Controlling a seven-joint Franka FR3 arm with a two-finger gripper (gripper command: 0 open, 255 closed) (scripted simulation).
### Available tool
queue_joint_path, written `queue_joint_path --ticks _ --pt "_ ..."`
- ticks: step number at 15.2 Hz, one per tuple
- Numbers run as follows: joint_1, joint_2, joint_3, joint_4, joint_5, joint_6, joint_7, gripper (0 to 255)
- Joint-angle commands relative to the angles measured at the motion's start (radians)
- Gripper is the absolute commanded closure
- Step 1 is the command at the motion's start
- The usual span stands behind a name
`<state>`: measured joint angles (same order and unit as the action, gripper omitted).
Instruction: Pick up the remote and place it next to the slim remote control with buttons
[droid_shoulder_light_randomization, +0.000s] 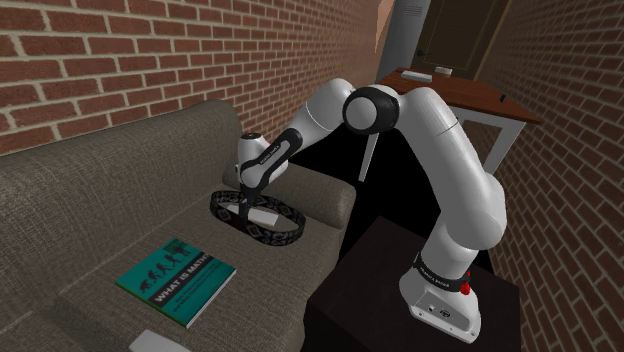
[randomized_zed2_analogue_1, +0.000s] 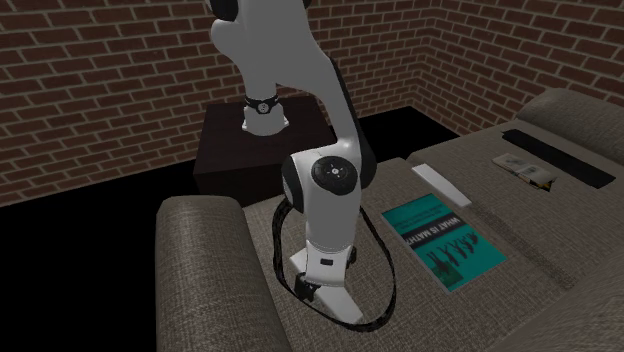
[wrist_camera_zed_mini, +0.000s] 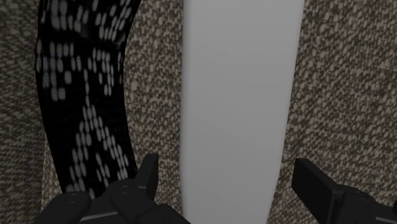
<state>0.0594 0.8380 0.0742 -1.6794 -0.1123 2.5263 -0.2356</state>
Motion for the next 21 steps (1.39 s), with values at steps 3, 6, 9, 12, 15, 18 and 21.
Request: queue_joint_path --ticks 3,6,9,12,15,18,21 --pt "0.000 0.005 0.001 -0.001 0.000 -0.002 0.000 0" --pt "-0.002 0.009 0.001 0.007 0.001 -0.007 -0.003 255" --pt "0.001 0.007 0.001 0.005 0.001 -0.006 0.000 255" --pt "0.001 0.005 0.001 0.004 0.001 -0.007 0.000 255" --pt "-0.001 -0.018 0.003 -0.011 0.002 -0.015 -0.001 255" --pt "-0.003 -0.052 0.006 -0.024 0.004 -0.036 -0.003 255" --pt "-0.006 -0.084 0.009 -0.034 0.007 -0.058 -0.005 255"
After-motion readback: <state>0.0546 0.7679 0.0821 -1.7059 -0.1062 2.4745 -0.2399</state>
